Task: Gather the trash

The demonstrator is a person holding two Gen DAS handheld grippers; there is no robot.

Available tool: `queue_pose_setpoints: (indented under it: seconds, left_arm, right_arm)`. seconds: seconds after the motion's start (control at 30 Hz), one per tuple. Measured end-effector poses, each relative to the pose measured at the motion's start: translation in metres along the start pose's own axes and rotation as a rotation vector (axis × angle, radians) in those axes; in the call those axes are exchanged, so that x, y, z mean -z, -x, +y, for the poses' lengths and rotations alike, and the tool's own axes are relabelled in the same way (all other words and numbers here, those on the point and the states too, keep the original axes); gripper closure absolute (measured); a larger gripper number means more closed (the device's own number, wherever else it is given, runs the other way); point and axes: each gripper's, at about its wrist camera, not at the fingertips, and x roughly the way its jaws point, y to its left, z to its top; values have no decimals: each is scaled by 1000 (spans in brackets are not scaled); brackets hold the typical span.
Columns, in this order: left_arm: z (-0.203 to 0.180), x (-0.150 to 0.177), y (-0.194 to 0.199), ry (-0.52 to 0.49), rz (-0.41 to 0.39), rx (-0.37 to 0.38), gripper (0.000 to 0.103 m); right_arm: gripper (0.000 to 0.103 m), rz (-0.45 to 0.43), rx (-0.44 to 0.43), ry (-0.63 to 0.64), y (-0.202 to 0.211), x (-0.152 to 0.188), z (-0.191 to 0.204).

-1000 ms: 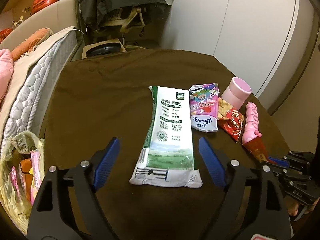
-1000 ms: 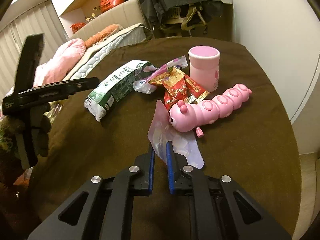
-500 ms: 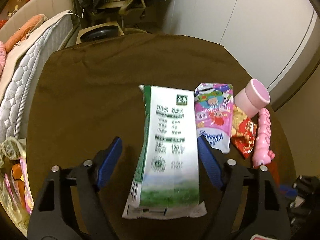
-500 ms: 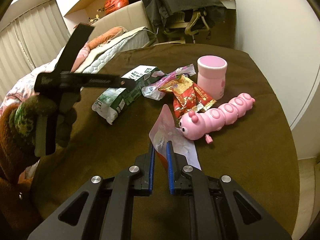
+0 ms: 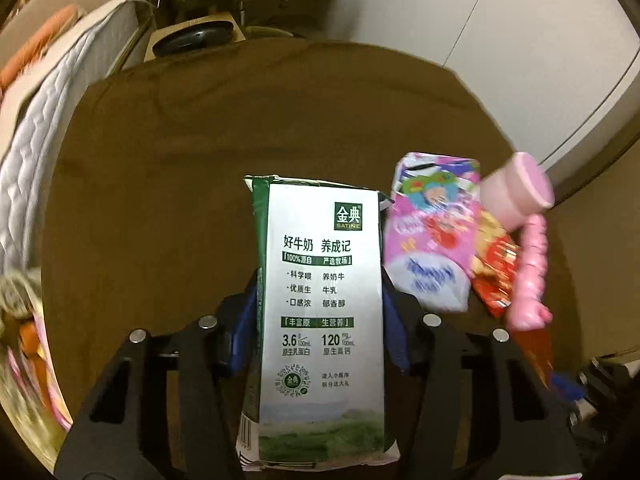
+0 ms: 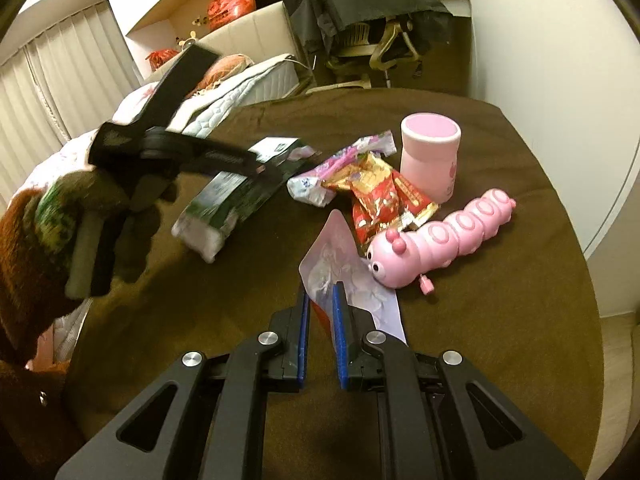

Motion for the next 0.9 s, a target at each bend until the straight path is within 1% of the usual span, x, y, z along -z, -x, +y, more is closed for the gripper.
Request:
queue_pose_setpoints:
  seconds: [0.03, 0.07, 0.13, 0.27, 0.37, 0.43, 0.53, 0.67, 0.73, 0.8, 0.83, 0.87, 0.9]
  left_arm:
    - [1, 5, 8, 7, -16, 9, 52]
    - [4, 13, 23, 13, -51, 15, 52]
    - [7, 23, 44, 18, -101, 8, 52]
    - [14, 49, 92, 24, -213, -41, 52]
    - [21, 59, 113, 21, -262, -80, 52]
    - [28, 66, 126, 25, -288, -91, 52]
    - [38, 72, 139, 38, -308, -91, 52]
    - [49, 82, 144, 54, -314, -82, 52]
    - [49, 86, 141, 55, -307, -76, 52]
    - [49, 90, 134, 47, -279, -64, 52]
    - [47, 91, 129, 41, -255, -53, 52]
    - [45, 93, 120, 36, -216, -34, 52]
    - [42, 96, 110, 31, -179, -13, 52]
  right_arm:
    - [91, -7, 0, 5, 1, -3, 2]
    - [91, -11, -1, 9, 2, -5, 3]
    - [91, -23, -2, 23, 3, -10, 7]
    - [91, -37, -3, 59, 3, -22, 21]
    - [91, -41, -4, 81, 2, -28, 30]
    - [91, -44, -4, 97, 0, -33, 38]
    - [91, -45, -3, 125, -3, -40, 53]
    - [91, -48, 9, 150, -1, -41, 62]
    - [91, -45, 9, 143, 1, -40, 59]
    - [91, -42, 19, 131, 4, -34, 52]
    - [89, -39, 37, 119, 7, -28, 46]
    - [79, -34, 59, 104, 10, -22, 38]
    - [63, -31, 68, 91, 11, -17, 34]
